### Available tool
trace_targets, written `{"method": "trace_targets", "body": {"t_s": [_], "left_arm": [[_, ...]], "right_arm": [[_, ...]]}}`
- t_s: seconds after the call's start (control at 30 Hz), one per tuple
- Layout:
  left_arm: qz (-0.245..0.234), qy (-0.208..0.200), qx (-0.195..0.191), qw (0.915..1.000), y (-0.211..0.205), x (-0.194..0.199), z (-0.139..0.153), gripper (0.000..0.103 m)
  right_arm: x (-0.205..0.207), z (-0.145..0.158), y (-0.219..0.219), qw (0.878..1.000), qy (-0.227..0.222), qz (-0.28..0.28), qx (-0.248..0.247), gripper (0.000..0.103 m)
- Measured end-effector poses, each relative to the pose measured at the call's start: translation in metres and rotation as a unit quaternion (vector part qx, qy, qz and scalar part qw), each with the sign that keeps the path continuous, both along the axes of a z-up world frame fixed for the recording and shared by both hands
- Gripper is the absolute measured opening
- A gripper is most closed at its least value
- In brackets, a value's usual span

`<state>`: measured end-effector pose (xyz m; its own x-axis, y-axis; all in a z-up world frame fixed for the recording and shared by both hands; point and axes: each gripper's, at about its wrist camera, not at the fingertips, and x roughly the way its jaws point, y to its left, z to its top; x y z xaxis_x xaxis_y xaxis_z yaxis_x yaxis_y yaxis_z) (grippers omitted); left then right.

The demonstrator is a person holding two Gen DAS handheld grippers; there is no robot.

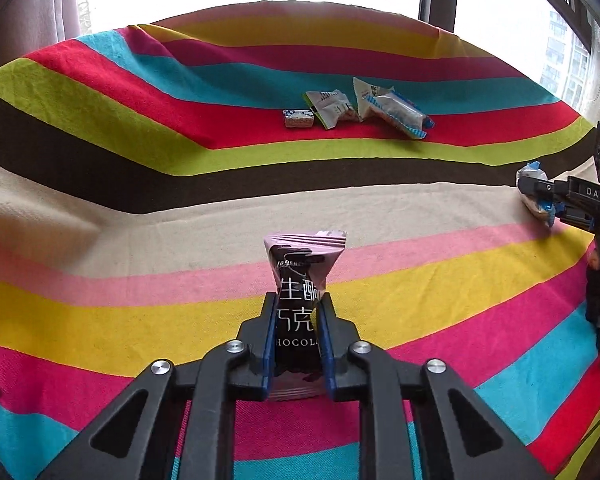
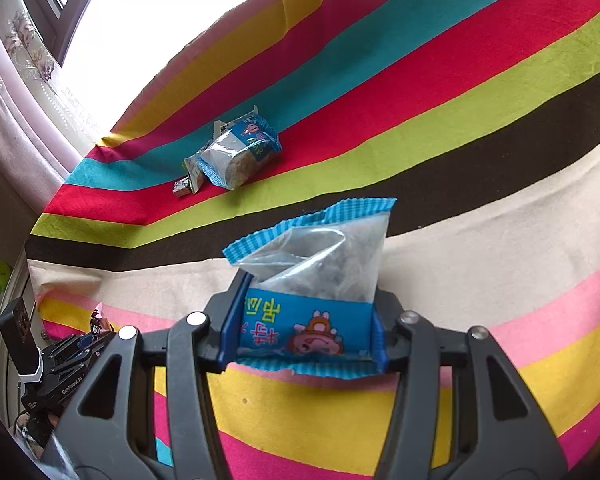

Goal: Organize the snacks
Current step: 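Carry the blue cartoon packet and black chocolate packet toward the white box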

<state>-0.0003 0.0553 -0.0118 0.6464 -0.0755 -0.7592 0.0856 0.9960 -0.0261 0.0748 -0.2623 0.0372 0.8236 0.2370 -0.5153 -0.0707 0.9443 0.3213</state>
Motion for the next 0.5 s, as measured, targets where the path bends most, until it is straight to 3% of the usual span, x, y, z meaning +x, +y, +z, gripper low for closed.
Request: {"method": "trace_targets", "body": {"t_s": [0.5], "left_arm": [[0.021,0.002,-0.015,0.9997,0.0045,0.003,-0.0001,0.019]], "right_arm": [[0.0002,0.0006,0.0037,1.0,0.002,-0.009,-0.011,0.055]]}}
